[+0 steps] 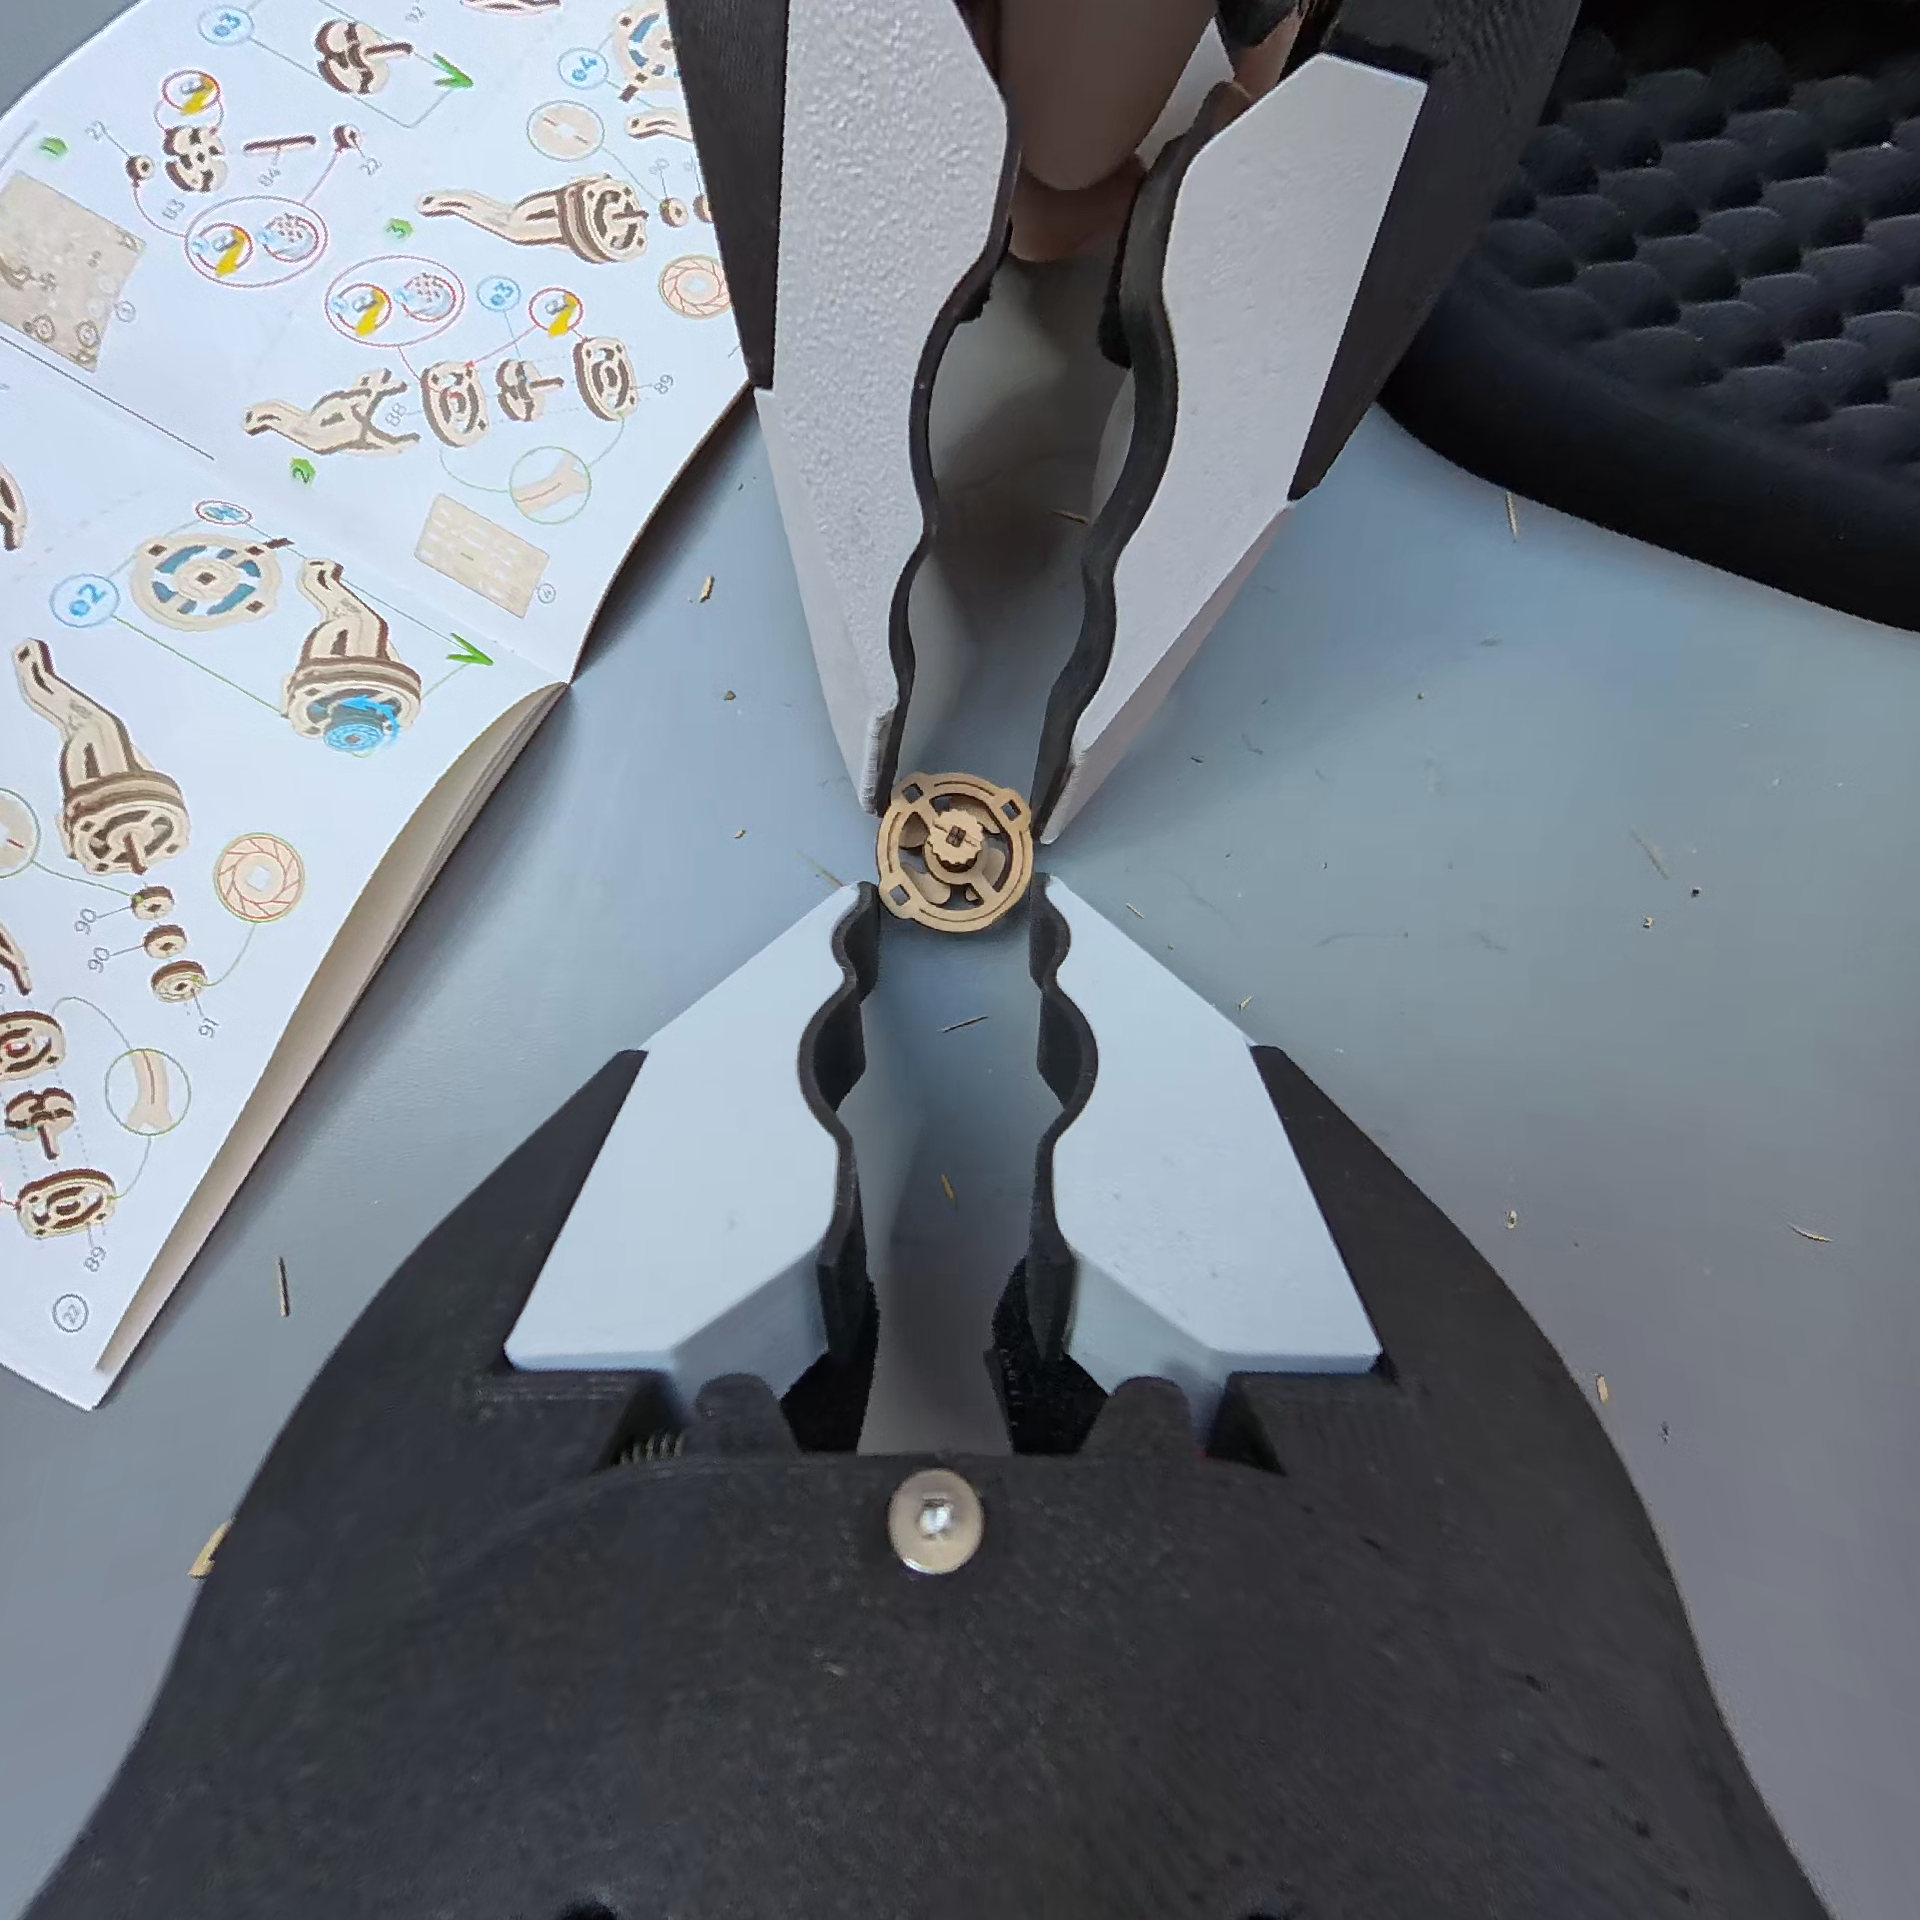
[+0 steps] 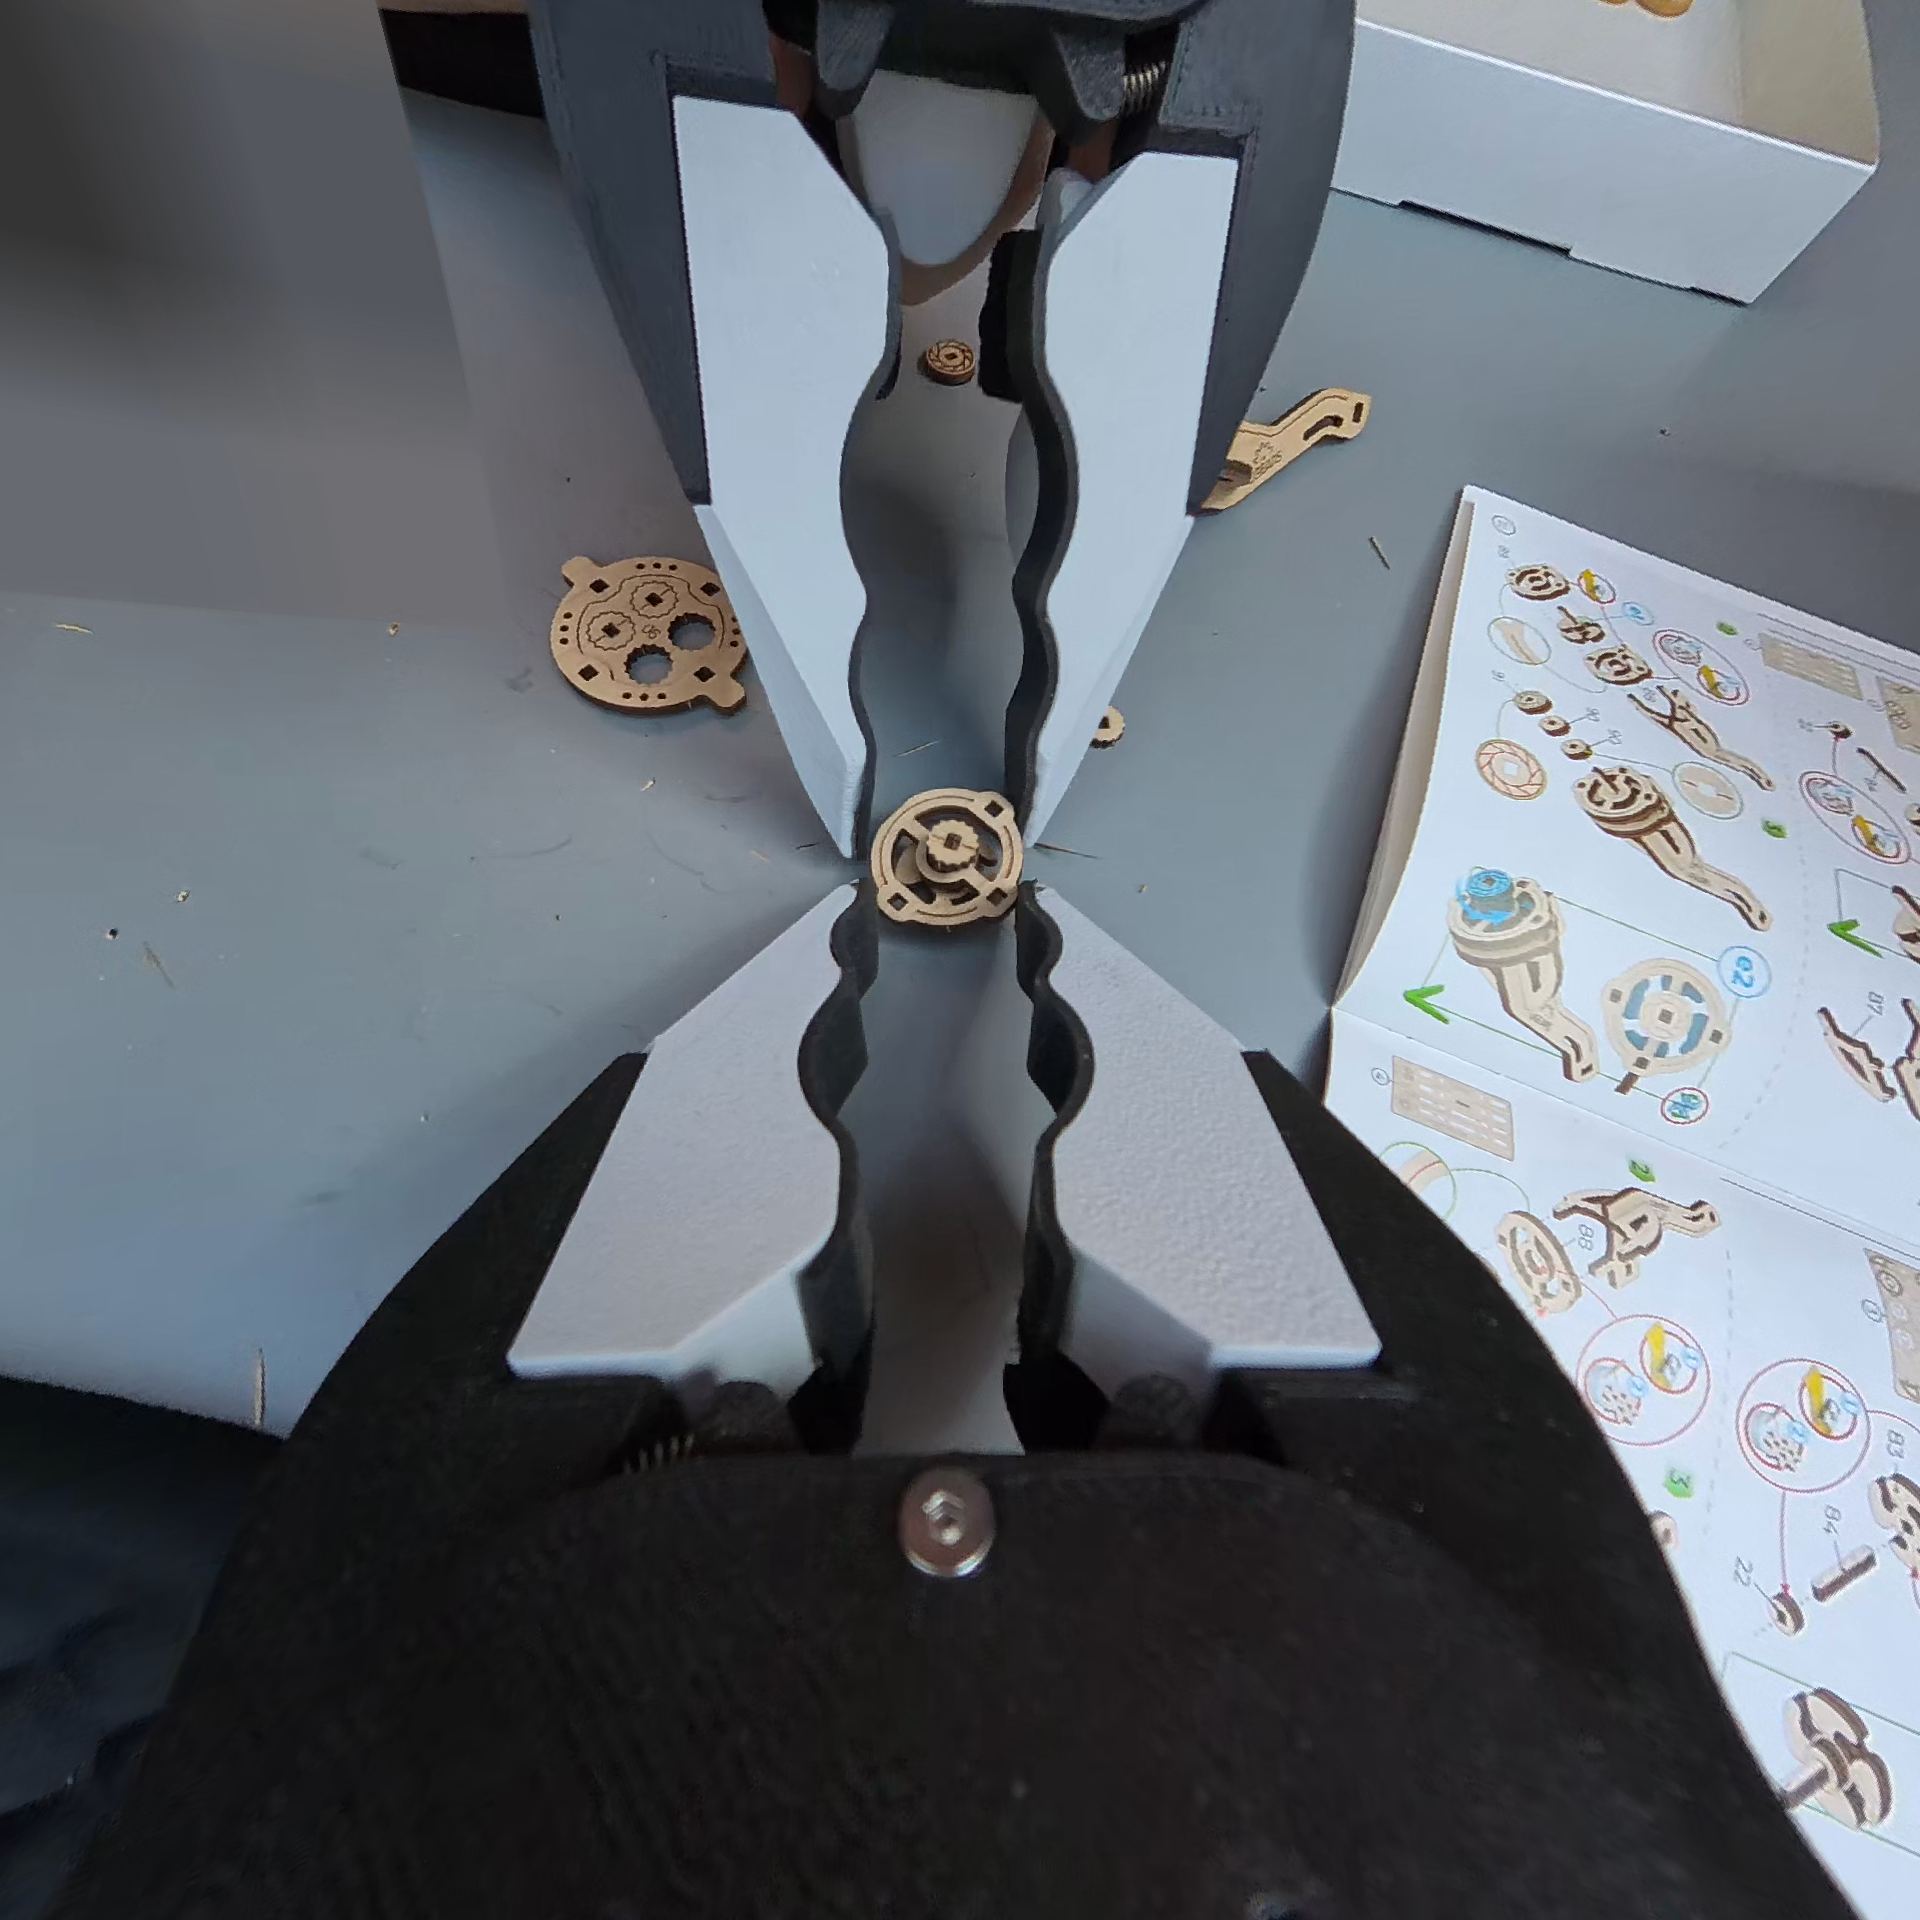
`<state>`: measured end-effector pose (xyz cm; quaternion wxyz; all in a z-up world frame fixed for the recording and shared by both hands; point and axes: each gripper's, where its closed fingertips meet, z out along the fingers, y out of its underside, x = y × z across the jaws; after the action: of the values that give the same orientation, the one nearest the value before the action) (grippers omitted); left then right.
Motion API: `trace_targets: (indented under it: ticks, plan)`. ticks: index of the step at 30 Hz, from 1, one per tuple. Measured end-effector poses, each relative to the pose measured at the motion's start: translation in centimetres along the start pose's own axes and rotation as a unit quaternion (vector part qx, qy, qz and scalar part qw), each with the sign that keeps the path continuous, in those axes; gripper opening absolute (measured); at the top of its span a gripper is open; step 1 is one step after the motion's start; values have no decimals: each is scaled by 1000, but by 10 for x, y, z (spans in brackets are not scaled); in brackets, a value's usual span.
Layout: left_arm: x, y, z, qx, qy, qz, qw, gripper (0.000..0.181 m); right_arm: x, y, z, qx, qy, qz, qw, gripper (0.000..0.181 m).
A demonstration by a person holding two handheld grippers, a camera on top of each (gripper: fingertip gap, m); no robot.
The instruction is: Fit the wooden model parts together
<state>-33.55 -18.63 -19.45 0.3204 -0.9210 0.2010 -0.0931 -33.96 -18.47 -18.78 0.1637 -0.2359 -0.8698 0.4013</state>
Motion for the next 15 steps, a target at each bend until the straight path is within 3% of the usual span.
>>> trace_targets:
  ticks: [15]
  plan:
    - [-1,-1,1,2,-2,1,1000,27,1,2,-1,-3,3,-2,1000,25]
